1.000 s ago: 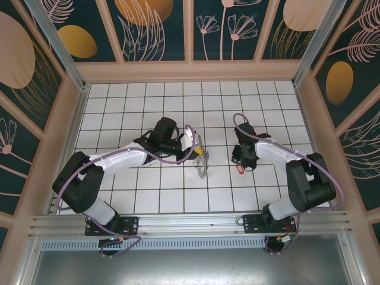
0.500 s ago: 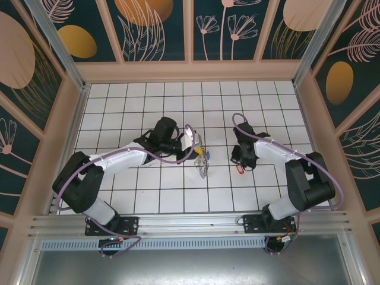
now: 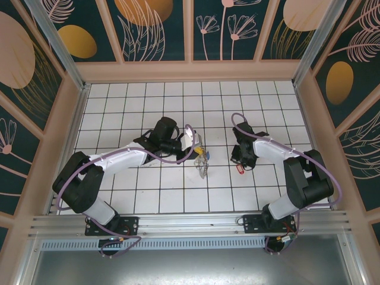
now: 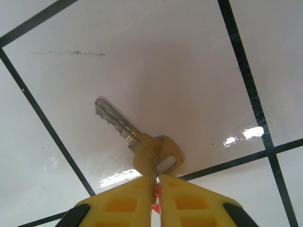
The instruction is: Put the keys on the keyring
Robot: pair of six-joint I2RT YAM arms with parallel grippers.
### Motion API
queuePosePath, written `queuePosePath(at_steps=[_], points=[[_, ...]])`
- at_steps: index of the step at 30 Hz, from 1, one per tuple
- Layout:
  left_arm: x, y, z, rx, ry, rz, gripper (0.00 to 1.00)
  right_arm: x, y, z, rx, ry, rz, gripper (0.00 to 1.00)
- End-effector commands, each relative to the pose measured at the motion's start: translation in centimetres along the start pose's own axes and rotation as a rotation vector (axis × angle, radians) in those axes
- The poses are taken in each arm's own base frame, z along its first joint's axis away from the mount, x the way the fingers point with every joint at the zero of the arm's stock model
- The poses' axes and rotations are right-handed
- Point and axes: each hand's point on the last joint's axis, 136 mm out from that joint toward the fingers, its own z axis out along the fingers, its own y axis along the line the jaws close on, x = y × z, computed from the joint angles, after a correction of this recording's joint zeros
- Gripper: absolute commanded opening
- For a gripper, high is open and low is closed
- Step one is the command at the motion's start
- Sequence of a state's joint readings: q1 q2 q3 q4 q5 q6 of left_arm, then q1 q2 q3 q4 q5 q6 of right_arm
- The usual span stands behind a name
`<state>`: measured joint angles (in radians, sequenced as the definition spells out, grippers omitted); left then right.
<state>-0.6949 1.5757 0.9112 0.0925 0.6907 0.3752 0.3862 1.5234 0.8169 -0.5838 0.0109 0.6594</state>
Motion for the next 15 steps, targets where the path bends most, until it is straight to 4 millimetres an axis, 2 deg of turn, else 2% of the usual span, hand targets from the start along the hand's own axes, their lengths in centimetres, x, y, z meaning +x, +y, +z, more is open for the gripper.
queuePosePath(at_steps=[1,15], points=[[-1.26,0.29,-0.01,0.009,-0.027,0.010,0.00,-0.40,0.09,-0.30,0.022,-0.009,-0.021,0.12],[-1.18,0.21,-0.04,0.008,-0.026,0.007,0.00,-0.25,-0.03,-0.07,0.029,-0.002,-0.023,0.13]])
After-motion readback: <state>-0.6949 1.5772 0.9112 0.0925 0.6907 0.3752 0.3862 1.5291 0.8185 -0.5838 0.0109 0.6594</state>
